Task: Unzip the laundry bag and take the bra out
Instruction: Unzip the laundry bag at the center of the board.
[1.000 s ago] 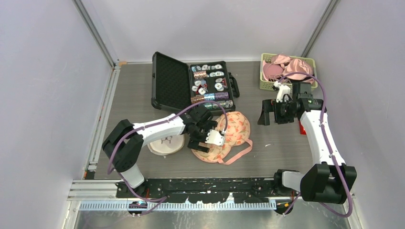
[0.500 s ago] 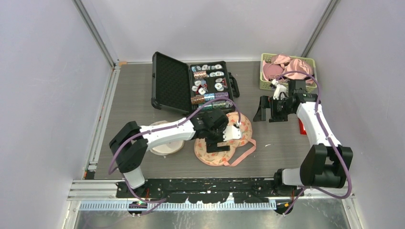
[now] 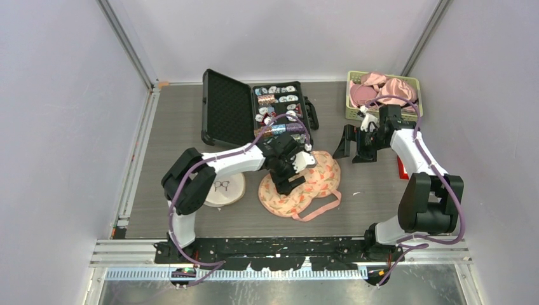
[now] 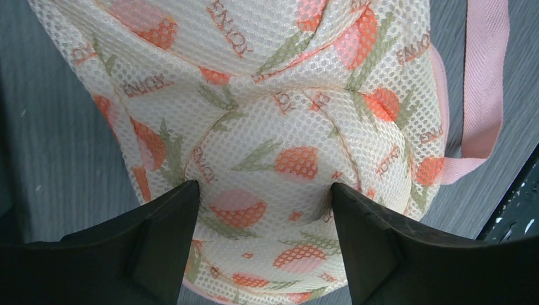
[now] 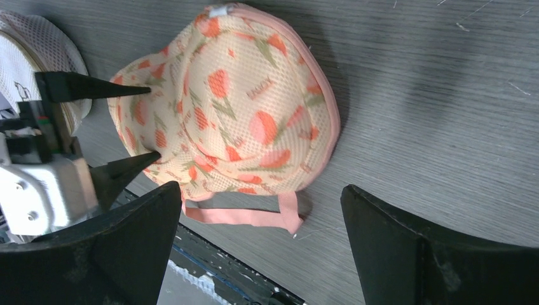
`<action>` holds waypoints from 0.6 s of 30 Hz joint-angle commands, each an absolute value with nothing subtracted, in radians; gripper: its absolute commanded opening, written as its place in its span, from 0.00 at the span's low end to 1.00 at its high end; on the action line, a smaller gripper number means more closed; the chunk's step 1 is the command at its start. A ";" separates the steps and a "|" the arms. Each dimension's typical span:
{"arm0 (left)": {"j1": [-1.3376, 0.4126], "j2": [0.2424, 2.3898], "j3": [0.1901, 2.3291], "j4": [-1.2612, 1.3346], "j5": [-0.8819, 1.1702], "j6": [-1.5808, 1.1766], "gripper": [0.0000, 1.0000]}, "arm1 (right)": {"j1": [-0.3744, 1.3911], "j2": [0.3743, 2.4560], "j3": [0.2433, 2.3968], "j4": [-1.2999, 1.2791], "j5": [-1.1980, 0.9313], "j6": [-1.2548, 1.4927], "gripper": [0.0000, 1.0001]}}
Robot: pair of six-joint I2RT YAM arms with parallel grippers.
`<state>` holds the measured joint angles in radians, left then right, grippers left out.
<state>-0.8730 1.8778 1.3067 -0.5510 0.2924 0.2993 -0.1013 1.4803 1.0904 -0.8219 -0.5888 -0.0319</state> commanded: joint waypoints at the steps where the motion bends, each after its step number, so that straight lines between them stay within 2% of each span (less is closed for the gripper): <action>1: -0.938 1.934 1.353 -0.593 0.330 0.358 0.74 | -0.106 1.481 1.129 -0.850 -0.594 -0.064 1.00; 7: -0.943 1.837 1.305 -0.554 0.376 0.449 0.72 | -0.110 1.498 1.156 -0.918 -0.592 -0.131 1.00; 12: -0.900 1.757 1.284 -0.481 0.441 0.400 0.79 | -0.112 1.511 1.165 -0.931 -0.617 -0.177 0.98; 15: -0.890 1.762 1.301 -0.481 0.458 0.391 0.80 | -0.113 1.555 1.192 -0.932 -0.636 -0.241 0.94; 18: -0.879 1.758 1.306 -0.483 0.473 0.385 0.81 | -0.111 1.639 1.254 -0.969 -0.644 -0.338 0.86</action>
<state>-0.8879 1.7901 1.2846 -0.5121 0.4164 0.3973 -0.1089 1.5555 1.1629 -0.9314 -0.6079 -0.1986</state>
